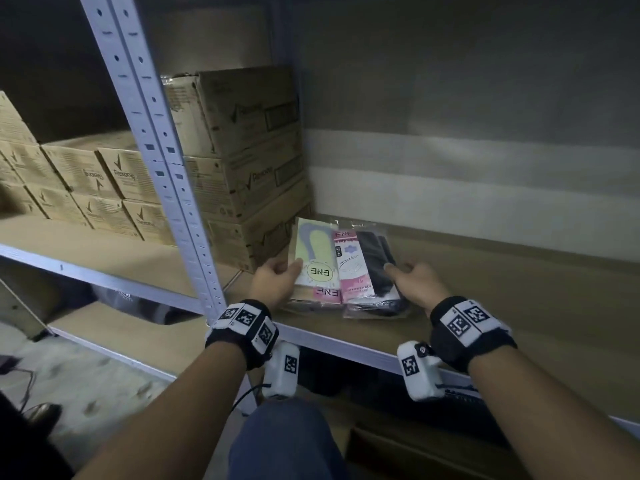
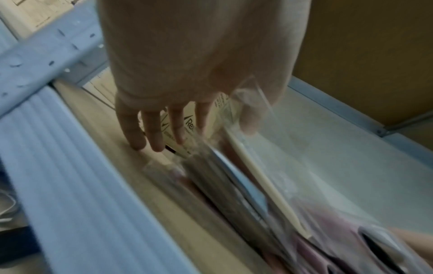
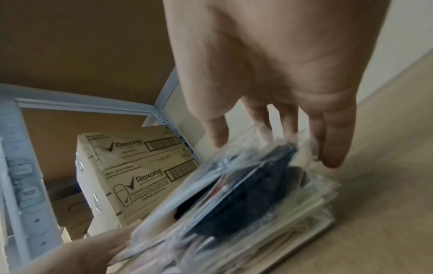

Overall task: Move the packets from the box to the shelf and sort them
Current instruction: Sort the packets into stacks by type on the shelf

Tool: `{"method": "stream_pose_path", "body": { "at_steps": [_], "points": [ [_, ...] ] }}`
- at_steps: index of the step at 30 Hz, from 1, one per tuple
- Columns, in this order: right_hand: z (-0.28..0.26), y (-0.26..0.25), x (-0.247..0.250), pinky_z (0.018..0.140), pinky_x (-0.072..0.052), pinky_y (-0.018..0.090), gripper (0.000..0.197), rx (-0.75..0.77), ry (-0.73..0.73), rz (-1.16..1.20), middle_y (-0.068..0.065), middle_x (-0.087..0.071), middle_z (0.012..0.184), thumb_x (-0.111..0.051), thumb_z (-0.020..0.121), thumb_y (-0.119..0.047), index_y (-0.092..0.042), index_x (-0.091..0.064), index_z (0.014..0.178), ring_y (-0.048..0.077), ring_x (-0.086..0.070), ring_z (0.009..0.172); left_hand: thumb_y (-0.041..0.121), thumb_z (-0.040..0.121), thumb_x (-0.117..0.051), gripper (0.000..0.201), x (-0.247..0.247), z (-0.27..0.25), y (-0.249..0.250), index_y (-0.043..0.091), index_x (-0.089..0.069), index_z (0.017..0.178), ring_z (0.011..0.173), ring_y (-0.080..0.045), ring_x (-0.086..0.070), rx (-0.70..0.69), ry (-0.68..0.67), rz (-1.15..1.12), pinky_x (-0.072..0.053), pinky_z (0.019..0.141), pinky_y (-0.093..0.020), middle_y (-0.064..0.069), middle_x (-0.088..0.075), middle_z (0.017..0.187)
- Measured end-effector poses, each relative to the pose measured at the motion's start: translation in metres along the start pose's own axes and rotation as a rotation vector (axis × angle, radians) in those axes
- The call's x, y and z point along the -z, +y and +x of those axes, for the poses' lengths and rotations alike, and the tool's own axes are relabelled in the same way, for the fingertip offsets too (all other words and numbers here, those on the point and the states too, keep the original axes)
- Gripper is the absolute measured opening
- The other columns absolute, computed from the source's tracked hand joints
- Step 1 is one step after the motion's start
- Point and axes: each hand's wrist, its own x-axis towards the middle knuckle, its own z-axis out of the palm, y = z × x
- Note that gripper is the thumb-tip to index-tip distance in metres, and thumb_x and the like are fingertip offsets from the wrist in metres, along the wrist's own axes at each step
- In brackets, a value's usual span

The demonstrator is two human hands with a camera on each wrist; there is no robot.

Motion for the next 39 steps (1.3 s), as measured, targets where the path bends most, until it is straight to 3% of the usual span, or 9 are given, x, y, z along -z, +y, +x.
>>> {"method": "stream_pose_path", "body": {
  "at_steps": [4, 6, 11, 14, 21, 26, 34, 37, 39],
  "points": [
    [-0.011, 0.008, -0.002, 0.09, -0.042, 0.03, 0.041, 0.022, -0.17, 0.077, 0.004, -0.062, 0.124, -0.059, 0.089, -0.04, -0.015, -0.056, 0.121, 0.02, -0.058, 0.106, 0.031, 0.088, -0.064, 0.054, 0.002, -0.003, -0.01, 0.009, -0.046, 0.134, 0.103, -0.023, -0.054, 0.067, -0.117, -0.067, -0.039, 0.085, -0.028, -0.013, -0.057, 0.128],
    [-0.014, 0.012, -0.007, 0.087, -0.042, 0.028, 0.037, 0.06, -0.184, 0.094, -0.002, -0.064, 0.114, -0.06, 0.089, -0.037, -0.019, -0.056, 0.121, 0.017, -0.059, 0.1, 0.03, 0.086, -0.067, 0.055, 0.002, -0.002, -0.013, 0.01, -0.047, 0.133, 0.103, -0.024, -0.057, 0.075, -0.143, -0.103, -0.042, 0.087, -0.029, -0.012, -0.059, 0.126],
    [-0.009, 0.015, -0.019, 0.084, -0.045, 0.028, 0.039, 0.089, -0.141, 0.127, -0.001, -0.066, 0.115, -0.062, 0.088, -0.034, -0.018, -0.057, 0.123, 0.017, -0.061, 0.101, 0.028, 0.083, -0.071, 0.051, -0.003, 0.004, -0.021, 0.013, -0.053, 0.127, 0.098, -0.023, -0.061, 0.085, -0.122, -0.147, -0.045, 0.083, -0.029, -0.008, -0.065, 0.115],
    [-0.002, 0.015, -0.025, 0.084, -0.047, 0.03, 0.04, 0.087, -0.131, 0.133, -0.001, -0.067, 0.114, -0.064, 0.087, -0.034, -0.017, -0.058, 0.122, 0.018, -0.062, 0.102, 0.028, 0.084, -0.068, 0.046, -0.005, 0.012, -0.022, 0.014, -0.054, 0.126, 0.103, -0.024, -0.061, 0.063, -0.14, -0.137, -0.047, 0.089, -0.032, -0.007, -0.065, 0.117],
    [0.023, 0.006, -0.047, 0.094, -0.051, 0.044, 0.043, 0.077, -0.072, 0.181, 0.002, -0.067, 0.114, -0.065, 0.084, -0.035, -0.016, -0.056, 0.122, 0.023, -0.064, 0.102, 0.026, 0.084, -0.067, 0.053, -0.002, 0.052, -0.012, 0.012, -0.052, 0.132, 0.107, -0.025, -0.062, 0.066, -0.154, -0.099, -0.046, 0.102, -0.041, -0.007, -0.063, 0.122],
    [0.034, -0.004, -0.06, 0.096, -0.049, 0.041, 0.053, 0.076, -0.019, 0.145, 0.003, -0.063, 0.122, -0.063, 0.085, -0.041, -0.016, -0.049, 0.129, 0.025, -0.061, 0.108, 0.03, 0.081, -0.065, 0.049, -0.003, 0.079, -0.009, 0.018, -0.056, 0.128, 0.107, -0.025, -0.062, 0.035, -0.148, -0.016, -0.046, 0.102, -0.04, -0.005, -0.066, 0.12],
    [0.036, -0.003, -0.042, 0.091, -0.05, 0.036, 0.041, 0.022, 0.003, 0.141, -0.001, -0.063, 0.114, -0.06, 0.089, -0.036, -0.012, -0.057, 0.123, 0.026, -0.063, 0.105, 0.03, 0.092, -0.056, 0.04, 0.002, 0.085, -0.017, 0.01, -0.059, 0.126, 0.109, -0.028, -0.06, -0.061, -0.128, 0.18, -0.045, 0.096, -0.033, -0.01, -0.065, 0.118],
    [0.032, -0.003, -0.032, 0.072, -0.056, 0.033, 0.027, -0.05, 0.031, 0.208, 0.006, -0.067, 0.094, -0.063, 0.089, -0.03, -0.006, -0.06, 0.102, 0.018, -0.064, 0.071, 0.026, 0.092, -0.054, 0.036, 0.011, 0.079, -0.014, 0.007, -0.063, 0.122, 0.111, -0.03, -0.059, -0.077, -0.082, 0.264, -0.045, 0.094, -0.031, -0.012, -0.066, 0.116],
    [0.029, -0.003, -0.027, 0.06, -0.053, 0.027, 0.027, -0.08, 0.054, 0.254, 0.003, -0.064, 0.084, -0.065, 0.088, -0.026, -0.005, -0.06, 0.103, 0.011, -0.058, 0.06, 0.023, 0.091, -0.057, 0.031, 0.019, 0.073, -0.01, 0.007, -0.066, 0.116, 0.106, -0.03, -0.06, -0.09, -0.021, 0.302, -0.044, 0.088, -0.028, -0.013, -0.068, 0.111]
  ]
}}
